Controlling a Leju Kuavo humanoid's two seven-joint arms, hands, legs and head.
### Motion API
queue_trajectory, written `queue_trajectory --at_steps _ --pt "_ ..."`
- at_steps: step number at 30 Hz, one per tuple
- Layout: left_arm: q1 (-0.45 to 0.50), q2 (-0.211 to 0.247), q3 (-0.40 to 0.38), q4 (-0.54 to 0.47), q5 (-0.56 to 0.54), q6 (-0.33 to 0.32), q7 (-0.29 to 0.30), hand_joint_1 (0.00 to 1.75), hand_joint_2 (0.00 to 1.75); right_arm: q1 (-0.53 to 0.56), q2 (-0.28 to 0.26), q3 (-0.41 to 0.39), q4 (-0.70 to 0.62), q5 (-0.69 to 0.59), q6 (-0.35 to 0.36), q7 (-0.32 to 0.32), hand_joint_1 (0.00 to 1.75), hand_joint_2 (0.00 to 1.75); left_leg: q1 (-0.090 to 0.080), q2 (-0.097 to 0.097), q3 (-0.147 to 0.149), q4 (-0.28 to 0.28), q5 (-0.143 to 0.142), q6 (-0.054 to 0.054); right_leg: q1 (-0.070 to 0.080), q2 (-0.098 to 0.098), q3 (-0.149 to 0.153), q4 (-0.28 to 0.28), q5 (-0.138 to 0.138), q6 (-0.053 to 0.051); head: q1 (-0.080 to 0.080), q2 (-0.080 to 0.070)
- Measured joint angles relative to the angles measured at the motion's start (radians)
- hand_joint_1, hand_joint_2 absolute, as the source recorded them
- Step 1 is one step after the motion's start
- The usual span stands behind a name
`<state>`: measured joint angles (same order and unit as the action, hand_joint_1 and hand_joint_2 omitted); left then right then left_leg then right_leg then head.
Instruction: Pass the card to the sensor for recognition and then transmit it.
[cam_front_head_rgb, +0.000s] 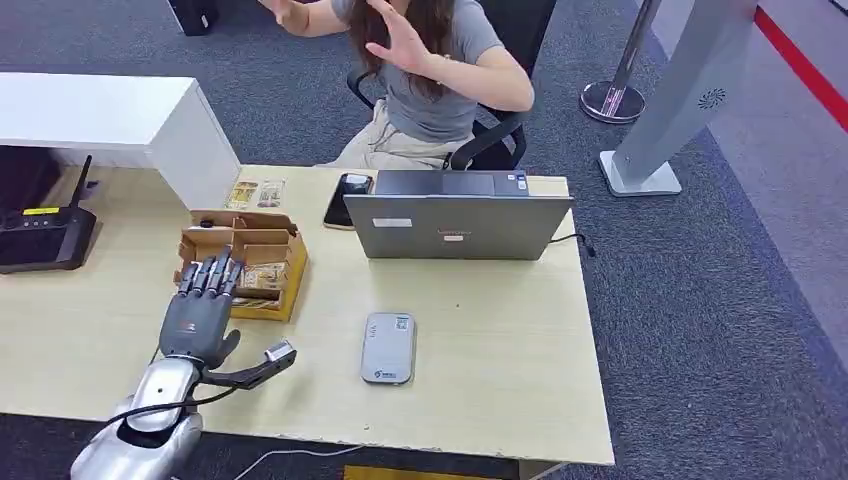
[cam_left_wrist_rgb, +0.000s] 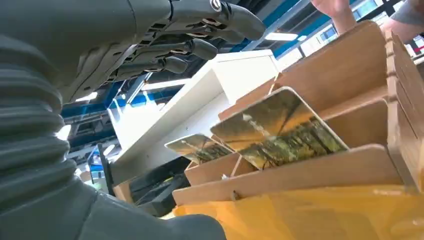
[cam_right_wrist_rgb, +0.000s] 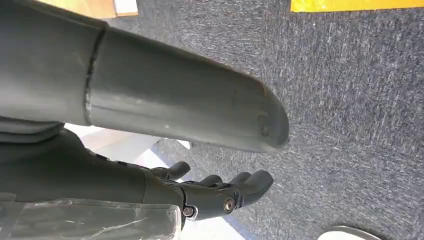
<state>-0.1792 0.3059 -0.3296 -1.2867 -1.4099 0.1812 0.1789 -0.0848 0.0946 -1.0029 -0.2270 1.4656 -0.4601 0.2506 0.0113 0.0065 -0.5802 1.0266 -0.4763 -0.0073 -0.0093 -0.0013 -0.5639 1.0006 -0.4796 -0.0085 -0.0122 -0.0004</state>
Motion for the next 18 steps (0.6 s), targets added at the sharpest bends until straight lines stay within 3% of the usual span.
queue_trajectory --at_steps 18 --pt "-0.036 -0.007 0.000 0.034 -0.018 0.009 0.006 0.00 1.75 -0.002 0.000 0.006 0.000 0.016 0.002 0.001 0.00 0.00 0.000 0.000 0.000 0.000 0.000 0.000 0.000 0.000 0.000 0.000 0.000 0.000 0.000 0.000"
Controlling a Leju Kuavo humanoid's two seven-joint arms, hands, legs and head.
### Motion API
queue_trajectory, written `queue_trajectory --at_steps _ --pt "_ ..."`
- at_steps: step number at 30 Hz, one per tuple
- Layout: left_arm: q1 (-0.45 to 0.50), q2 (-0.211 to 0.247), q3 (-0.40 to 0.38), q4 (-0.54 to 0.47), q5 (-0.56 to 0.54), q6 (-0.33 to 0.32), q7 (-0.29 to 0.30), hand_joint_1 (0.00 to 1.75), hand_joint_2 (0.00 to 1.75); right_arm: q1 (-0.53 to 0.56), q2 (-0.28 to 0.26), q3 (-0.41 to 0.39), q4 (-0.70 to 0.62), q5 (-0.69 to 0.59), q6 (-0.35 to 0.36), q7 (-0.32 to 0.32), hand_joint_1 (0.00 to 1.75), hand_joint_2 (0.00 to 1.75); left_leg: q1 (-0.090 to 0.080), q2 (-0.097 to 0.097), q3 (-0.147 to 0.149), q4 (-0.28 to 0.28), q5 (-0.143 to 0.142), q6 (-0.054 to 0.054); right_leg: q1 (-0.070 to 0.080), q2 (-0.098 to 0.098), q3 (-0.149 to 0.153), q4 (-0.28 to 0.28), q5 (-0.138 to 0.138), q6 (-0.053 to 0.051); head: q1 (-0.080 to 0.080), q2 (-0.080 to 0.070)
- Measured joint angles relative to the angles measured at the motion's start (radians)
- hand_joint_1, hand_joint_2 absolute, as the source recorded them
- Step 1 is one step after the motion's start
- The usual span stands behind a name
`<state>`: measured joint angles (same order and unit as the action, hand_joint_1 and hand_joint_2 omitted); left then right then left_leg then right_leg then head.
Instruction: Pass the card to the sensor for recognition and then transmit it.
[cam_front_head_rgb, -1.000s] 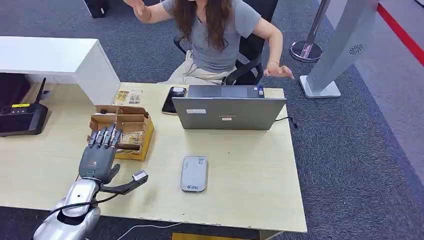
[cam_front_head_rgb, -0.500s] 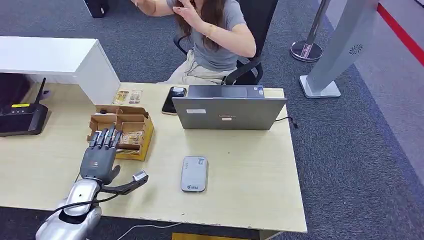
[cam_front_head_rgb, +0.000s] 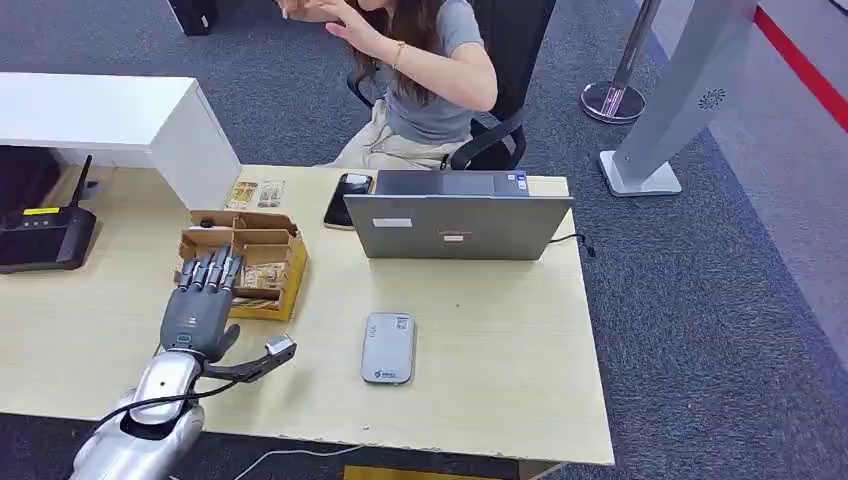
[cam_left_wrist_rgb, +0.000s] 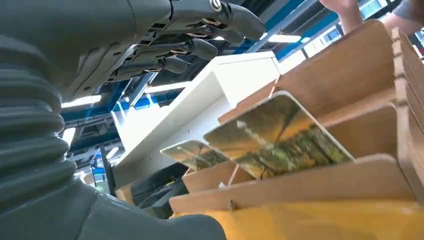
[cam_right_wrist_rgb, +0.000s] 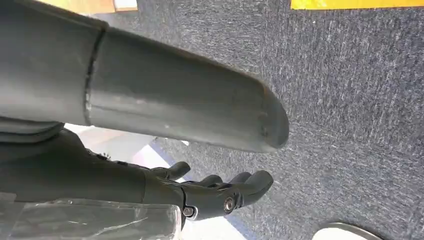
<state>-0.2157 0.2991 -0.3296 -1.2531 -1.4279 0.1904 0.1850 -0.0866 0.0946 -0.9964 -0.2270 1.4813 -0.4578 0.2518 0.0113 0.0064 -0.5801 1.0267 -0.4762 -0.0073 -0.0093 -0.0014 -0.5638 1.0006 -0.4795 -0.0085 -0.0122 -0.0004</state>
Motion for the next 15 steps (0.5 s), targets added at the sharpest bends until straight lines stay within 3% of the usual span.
queue_trajectory --at_steps 15 --pt "-0.030 -0.008 -0.005 0.032 -0.009 0.011 0.000 0.00 1.75 0.000 0.000 0.010 0.000 0.002 0.000 0.003 0.00 0.00 0.000 0.000 0.000 0.000 0.000 0.000 0.000 0.000 0.000 0.000 0.000 0.000 0.000 0.000"
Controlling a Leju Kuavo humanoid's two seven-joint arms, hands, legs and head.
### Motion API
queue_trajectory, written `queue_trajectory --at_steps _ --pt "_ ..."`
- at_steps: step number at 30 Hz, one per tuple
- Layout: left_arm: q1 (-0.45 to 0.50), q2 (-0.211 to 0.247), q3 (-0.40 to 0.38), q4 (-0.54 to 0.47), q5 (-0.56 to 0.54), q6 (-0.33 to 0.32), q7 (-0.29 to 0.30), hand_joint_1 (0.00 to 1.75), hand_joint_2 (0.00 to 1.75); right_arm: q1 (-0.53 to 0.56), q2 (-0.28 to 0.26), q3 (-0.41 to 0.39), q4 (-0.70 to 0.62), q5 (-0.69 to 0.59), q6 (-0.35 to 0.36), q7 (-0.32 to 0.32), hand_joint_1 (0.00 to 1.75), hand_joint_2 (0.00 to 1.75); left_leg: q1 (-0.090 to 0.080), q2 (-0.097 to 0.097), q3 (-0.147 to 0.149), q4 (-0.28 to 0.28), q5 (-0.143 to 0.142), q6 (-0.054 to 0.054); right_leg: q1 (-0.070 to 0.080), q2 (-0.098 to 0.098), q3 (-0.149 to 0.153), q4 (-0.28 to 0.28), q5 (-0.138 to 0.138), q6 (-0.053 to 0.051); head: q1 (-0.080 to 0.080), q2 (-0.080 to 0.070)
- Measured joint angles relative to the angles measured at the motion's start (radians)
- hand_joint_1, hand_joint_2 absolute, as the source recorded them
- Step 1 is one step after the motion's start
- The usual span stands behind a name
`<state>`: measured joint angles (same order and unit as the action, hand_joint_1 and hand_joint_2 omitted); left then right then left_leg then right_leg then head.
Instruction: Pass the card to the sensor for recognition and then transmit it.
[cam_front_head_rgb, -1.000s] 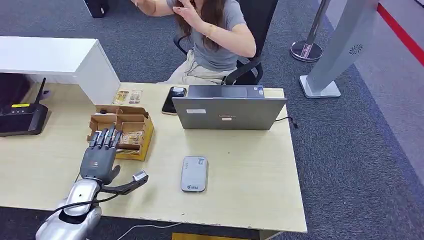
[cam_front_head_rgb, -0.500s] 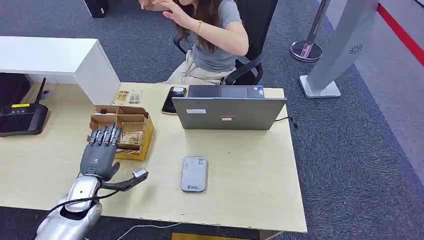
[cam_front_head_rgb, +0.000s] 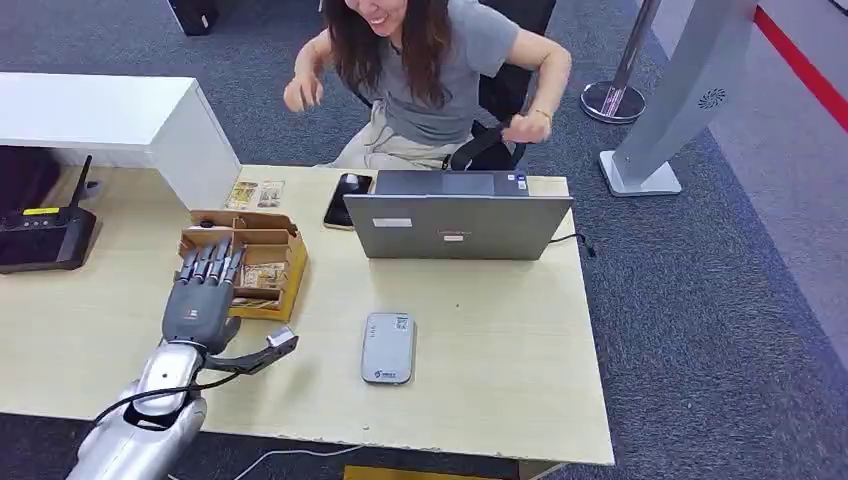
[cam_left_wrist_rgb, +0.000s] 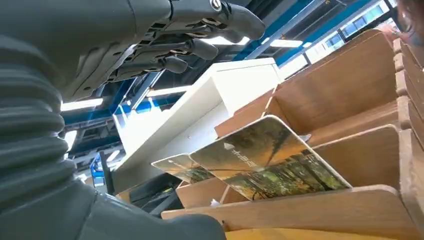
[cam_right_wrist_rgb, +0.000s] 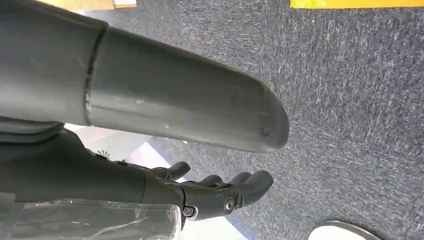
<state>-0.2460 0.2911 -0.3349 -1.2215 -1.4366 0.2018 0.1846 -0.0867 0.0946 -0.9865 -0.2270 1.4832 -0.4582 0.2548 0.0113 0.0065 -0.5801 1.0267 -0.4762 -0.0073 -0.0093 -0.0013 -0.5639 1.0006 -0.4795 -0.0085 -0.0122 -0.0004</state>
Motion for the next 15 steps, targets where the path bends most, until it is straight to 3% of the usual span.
queue_trajectory --at_steps 15 --pt "0.000 -0.002 -0.019 0.008 -0.007 0.022 -0.014 0.00 1.75 0.000 0.000 0.002 0.000 -0.002 0.002 -0.003 0.00 0.00 0.000 0.000 0.000 0.000 0.000 0.000 0.000 0.000 0.000 0.000 0.000 0.000 0.000 0.000"
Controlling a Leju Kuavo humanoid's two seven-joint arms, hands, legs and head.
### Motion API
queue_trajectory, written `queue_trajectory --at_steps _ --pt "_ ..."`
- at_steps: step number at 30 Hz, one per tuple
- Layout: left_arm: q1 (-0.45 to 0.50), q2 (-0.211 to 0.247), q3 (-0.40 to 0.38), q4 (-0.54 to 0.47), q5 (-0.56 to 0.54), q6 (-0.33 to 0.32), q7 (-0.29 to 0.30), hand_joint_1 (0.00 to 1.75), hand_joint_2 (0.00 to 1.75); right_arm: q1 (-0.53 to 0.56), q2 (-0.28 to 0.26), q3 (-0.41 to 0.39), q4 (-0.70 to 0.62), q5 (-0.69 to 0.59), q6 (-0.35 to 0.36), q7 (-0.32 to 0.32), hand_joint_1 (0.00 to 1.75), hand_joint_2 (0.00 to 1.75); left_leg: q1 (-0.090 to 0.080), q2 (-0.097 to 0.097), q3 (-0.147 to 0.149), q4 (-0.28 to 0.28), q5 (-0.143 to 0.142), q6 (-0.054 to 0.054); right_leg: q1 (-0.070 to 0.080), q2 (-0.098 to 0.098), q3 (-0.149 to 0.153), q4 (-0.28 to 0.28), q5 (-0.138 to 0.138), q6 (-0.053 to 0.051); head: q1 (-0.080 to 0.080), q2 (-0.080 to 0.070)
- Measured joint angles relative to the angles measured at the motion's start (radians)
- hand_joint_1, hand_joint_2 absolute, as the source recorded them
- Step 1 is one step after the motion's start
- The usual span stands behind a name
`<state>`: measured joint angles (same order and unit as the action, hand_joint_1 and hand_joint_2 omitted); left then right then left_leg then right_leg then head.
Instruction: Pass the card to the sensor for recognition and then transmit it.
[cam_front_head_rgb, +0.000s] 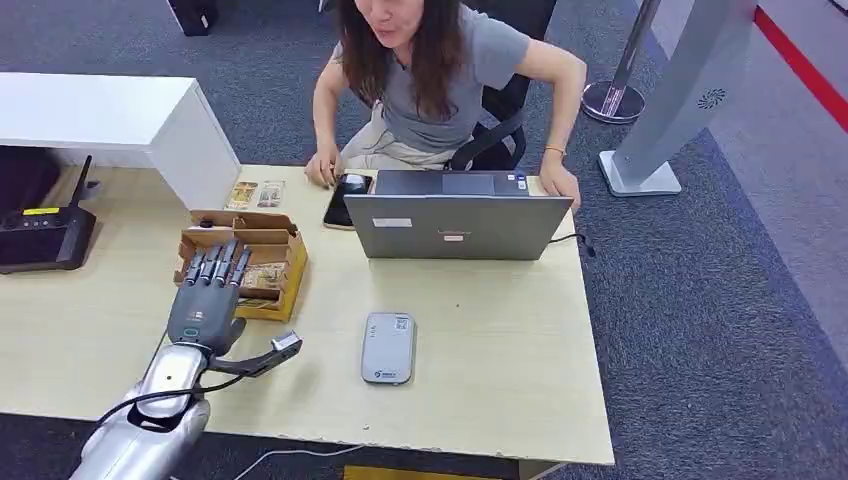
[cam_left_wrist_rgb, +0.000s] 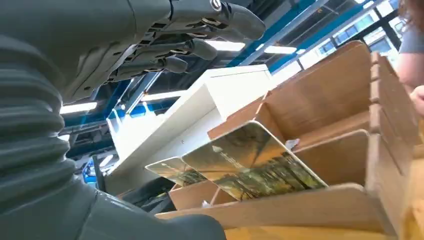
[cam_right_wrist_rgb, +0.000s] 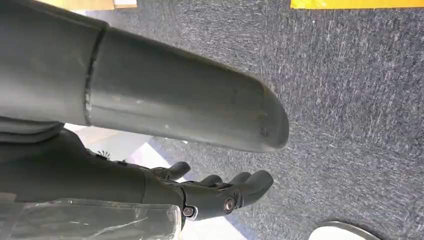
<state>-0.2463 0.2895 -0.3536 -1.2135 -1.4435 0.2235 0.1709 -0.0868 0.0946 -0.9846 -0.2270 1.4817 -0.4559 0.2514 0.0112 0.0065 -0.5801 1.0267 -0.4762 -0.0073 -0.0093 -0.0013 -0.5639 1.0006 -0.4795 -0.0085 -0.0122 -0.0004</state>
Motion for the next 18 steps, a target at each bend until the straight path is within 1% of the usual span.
queue_trajectory --at_steps 8,15,16,17,18 --pt "-0.004 -0.006 -0.006 0.016 0.006 0.018 -0.007 0.00 1.75 -0.001 0.000 0.005 0.000 0.003 0.001 0.003 0.00 0.00 0.000 0.000 0.000 0.000 0.000 0.000 0.000 0.000 0.000 0.000 0.000 0.000 0.000 0.000" --pt "-0.004 -0.008 -0.006 0.024 0.009 0.019 -0.007 0.00 1.75 -0.001 0.000 0.005 0.000 0.002 0.000 0.003 0.00 0.00 0.000 0.000 0.000 0.000 0.000 0.000 0.000 0.000 0.000 0.000 0.000 0.000 0.000 0.000" --pt "-0.004 -0.008 -0.006 0.025 0.010 0.019 -0.007 1.57 1.75 -0.001 0.000 0.005 0.000 0.002 0.001 0.003 0.00 0.00 0.000 0.000 0.000 0.000 0.000 0.000 0.000 0.000 0.000 0.000 0.000 0.000 0.000 0.000" --pt "-0.004 -0.008 -0.006 0.025 0.011 0.019 -0.007 1.75 1.75 -0.001 0.000 0.005 0.000 0.002 0.001 0.003 0.00 0.00 0.000 0.000 0.000 0.000 0.000 0.000 0.000 0.000 0.000 0.000 0.000 0.000 0.000 0.000" --pt "-0.004 -0.008 -0.006 0.025 0.012 0.019 -0.007 1.75 1.75 -0.001 0.000 0.005 0.000 0.002 0.001 0.003 0.00 0.00 0.000 0.000 0.000 0.000 0.000 0.000 0.000 0.000 0.000 0.000 0.000 0.000 0.000 0.000"
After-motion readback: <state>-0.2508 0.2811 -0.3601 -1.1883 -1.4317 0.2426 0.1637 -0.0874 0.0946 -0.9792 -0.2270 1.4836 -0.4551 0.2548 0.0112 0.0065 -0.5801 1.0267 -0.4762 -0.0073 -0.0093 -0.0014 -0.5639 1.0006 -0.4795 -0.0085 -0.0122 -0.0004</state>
